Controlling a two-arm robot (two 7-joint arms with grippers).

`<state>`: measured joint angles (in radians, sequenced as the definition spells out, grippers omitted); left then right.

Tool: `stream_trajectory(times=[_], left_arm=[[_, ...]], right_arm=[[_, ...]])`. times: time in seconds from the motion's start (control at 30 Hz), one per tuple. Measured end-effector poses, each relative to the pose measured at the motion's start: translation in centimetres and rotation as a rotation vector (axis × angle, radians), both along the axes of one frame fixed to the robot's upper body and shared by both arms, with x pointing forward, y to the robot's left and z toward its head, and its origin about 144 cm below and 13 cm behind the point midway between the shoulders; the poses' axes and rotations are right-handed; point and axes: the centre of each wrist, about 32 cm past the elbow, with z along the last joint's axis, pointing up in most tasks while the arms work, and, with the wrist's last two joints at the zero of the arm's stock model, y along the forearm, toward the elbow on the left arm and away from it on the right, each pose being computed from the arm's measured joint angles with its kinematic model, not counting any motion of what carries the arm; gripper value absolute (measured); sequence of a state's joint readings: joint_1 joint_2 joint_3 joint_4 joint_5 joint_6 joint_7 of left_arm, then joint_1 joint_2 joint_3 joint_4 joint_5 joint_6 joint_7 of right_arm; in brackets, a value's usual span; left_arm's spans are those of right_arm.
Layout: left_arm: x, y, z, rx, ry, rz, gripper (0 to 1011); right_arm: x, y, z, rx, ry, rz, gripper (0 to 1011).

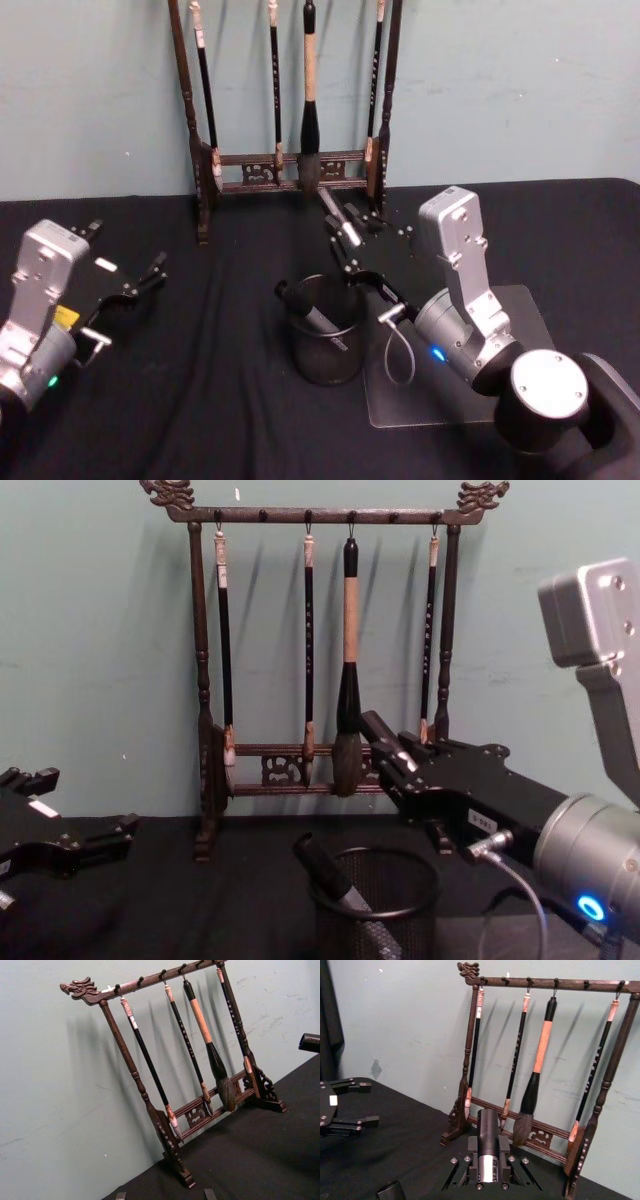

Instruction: Pick up the water-based marker from the table and place it into the pen holder.

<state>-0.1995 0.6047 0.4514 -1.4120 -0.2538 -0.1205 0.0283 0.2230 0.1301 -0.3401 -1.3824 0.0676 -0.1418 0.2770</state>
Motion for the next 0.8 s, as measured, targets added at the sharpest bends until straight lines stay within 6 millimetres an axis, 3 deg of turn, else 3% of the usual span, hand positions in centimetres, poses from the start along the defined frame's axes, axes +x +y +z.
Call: stream_trajectory(times=[0.8], left_arm=[[0.0, 0.0, 0.0, 0.0, 0.0, 0.0, 1009]], right_arm=[[0.03, 0.72, 0.14, -0.005, -0.014, 0.064, 241]])
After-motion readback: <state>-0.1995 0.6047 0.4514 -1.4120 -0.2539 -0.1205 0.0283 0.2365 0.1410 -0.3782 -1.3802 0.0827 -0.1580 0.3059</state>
